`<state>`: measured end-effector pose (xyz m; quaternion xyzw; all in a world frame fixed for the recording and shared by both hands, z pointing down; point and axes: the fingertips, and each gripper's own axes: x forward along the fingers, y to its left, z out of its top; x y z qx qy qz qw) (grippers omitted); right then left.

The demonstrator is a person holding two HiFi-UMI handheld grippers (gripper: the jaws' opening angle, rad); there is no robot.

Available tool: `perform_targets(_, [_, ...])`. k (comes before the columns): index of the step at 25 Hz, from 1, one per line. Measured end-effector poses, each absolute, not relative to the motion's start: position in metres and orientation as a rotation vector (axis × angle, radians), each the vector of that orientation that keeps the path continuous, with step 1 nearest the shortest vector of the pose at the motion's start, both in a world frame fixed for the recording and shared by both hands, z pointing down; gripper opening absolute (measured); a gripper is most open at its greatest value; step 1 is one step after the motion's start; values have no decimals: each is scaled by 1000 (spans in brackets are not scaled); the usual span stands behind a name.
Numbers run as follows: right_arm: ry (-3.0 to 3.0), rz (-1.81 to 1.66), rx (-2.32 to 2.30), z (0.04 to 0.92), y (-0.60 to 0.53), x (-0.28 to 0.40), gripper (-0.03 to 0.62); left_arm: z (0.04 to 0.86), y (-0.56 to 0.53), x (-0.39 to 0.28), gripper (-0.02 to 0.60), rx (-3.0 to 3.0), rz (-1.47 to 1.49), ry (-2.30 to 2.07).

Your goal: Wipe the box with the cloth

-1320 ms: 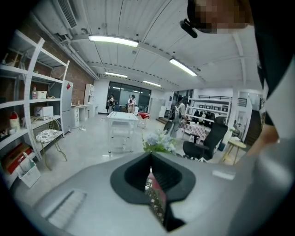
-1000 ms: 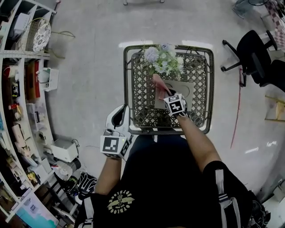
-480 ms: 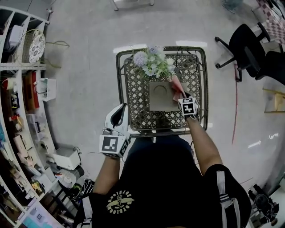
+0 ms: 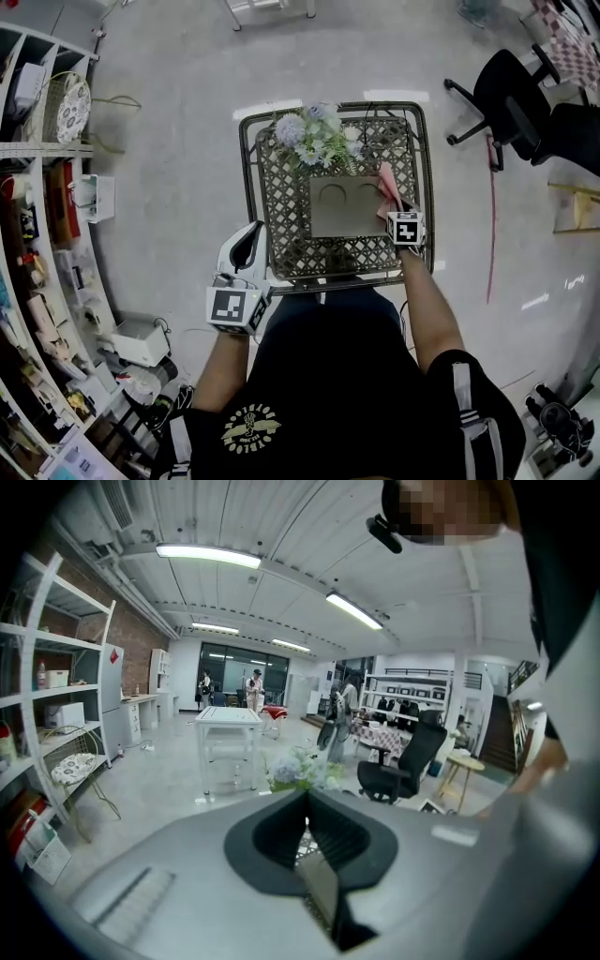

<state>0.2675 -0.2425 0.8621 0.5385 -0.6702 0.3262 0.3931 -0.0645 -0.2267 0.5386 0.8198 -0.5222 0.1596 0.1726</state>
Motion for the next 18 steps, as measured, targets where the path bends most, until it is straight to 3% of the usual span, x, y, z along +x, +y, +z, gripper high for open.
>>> perform_targets(9, [-1849, 815, 1357, 812, -229, 227, 17, 528, -217, -82, 0, 2318, 431, -1516])
perform_targets(18, [-2095, 816, 1050, 787, -191, 81, 17, 524, -199, -107, 0, 2300, 431, -1526])
